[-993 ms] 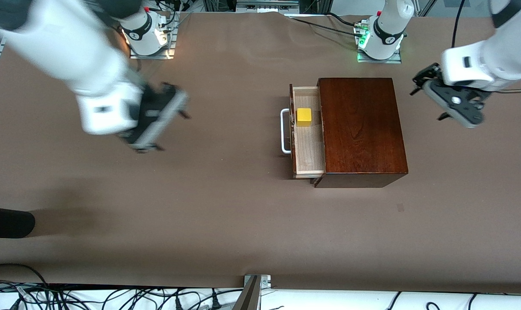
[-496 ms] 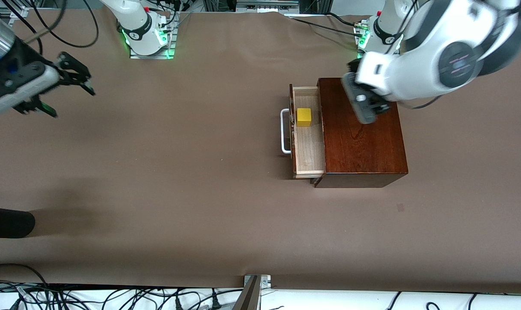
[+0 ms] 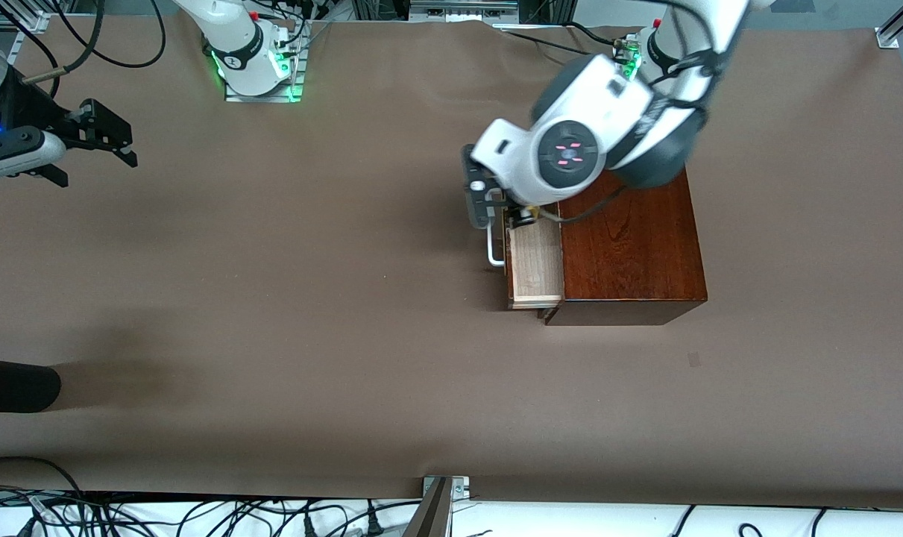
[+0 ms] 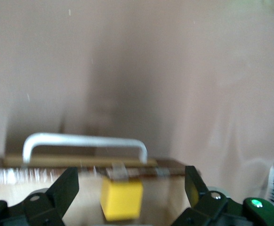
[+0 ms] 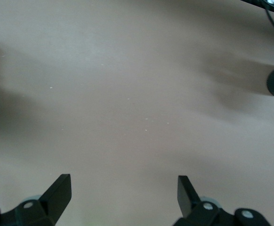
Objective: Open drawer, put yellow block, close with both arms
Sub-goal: 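Push the drawer shut into the box with the left gripper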
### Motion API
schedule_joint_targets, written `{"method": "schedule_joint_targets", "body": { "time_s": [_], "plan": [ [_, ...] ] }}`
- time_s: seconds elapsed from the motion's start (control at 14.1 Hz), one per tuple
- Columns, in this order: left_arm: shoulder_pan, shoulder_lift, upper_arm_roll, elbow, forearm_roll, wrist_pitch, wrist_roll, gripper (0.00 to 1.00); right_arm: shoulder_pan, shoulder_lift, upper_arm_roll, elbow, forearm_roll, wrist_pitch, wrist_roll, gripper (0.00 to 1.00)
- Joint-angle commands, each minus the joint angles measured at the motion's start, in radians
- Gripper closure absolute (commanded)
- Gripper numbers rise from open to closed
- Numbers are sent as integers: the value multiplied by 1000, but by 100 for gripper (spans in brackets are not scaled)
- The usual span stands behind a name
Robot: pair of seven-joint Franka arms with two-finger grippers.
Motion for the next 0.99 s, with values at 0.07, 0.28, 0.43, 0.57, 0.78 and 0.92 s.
{"method": "schedule_joint_targets", "body": {
  "time_s": [0.07, 0.28, 0.43, 0.57, 0.78, 0.92],
  "plan": [
    [-53, 75, 14, 44, 78, 83, 155, 0, -8, -12, -2, 16, -27, -33, 15, 0],
    [-84, 102, 14, -12, 108, 74, 159, 0, -8, -11, -4, 17, -24, -50, 23, 0],
    [-84, 138, 14, -22, 109, 72, 159, 0, -6, -6, -2, 17, -22, -45, 23, 0],
    [-81, 161, 16, -20, 112, 74, 161, 0, -6, -6, -2, 17, -21, -47, 25, 0],
    [-73, 159, 19, -19, 187, 19, 159, 0, -6, -11, 1, 19, -16, -50, 57, 0],
    [-70, 153, 23, -16, 247, -35, 159, 0, -2, -12, 10, 19, -22, -52, 133, 0]
  ]
}}
